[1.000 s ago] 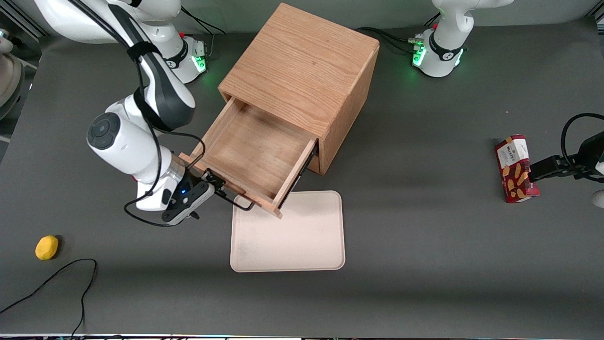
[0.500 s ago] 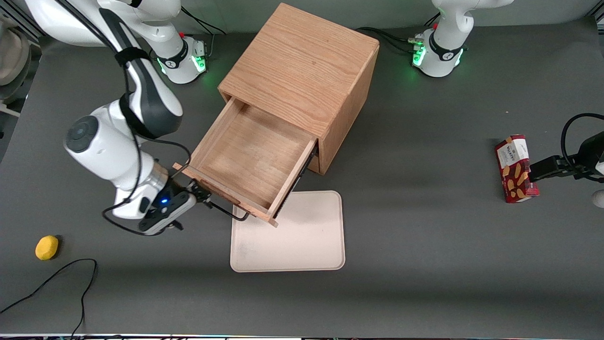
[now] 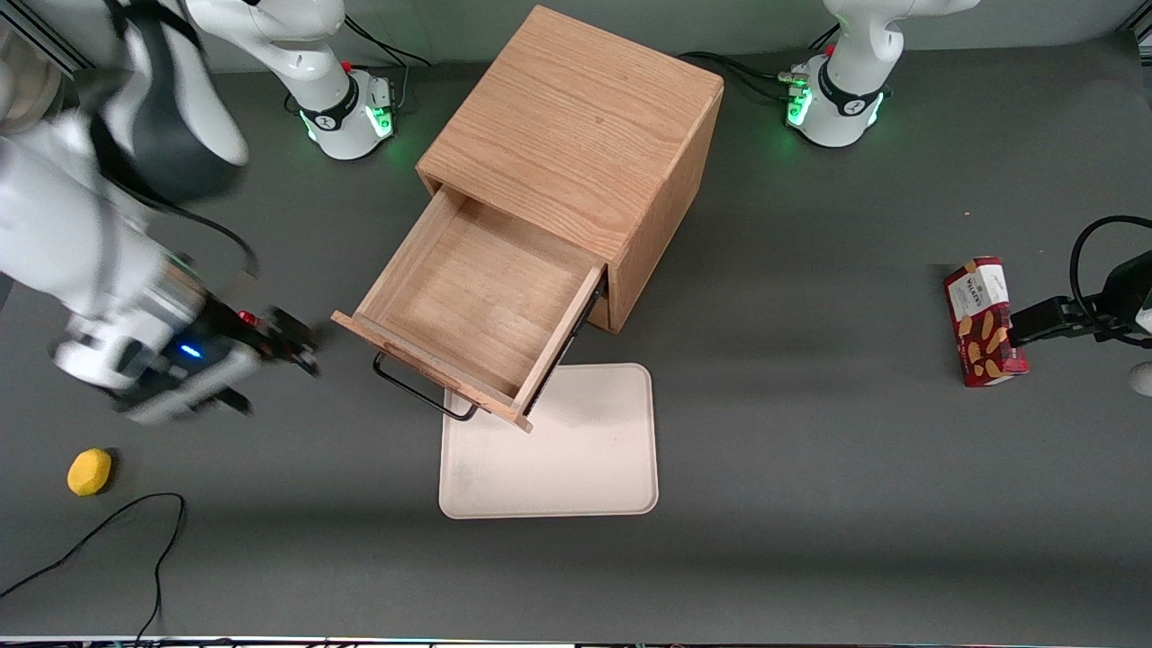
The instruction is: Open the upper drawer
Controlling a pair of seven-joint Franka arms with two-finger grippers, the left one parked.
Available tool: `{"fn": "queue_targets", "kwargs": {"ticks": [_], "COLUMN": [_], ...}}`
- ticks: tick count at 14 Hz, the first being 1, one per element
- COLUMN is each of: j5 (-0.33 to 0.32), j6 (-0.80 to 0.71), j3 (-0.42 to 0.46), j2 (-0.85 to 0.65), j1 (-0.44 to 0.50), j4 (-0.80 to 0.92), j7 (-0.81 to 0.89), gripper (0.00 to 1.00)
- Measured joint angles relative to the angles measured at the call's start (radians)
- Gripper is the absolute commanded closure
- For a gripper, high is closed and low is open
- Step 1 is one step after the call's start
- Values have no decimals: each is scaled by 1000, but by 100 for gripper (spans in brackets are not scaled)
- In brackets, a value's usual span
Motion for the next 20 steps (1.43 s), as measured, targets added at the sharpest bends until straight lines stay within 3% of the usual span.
{"fn": "queue_targets", "kwargs": {"ticks": [4, 6, 8, 14, 17, 20], "j5": [-25, -76, -87, -94, -98, -171], "j6": [-272, -328, -358, -383, -301, -225], "j3": [-58, -70, -80, -91, -90, -80], "j2": [-116, -129, -131, -149, -129, -49], "j1": [-29, -34, -40, -53, -51, -14], "j4": [-8, -17, -17, -18, -30, -31], "j7": [235, 261, 271, 273, 273, 273], "gripper": [0, 0, 0, 0, 0, 0]}}
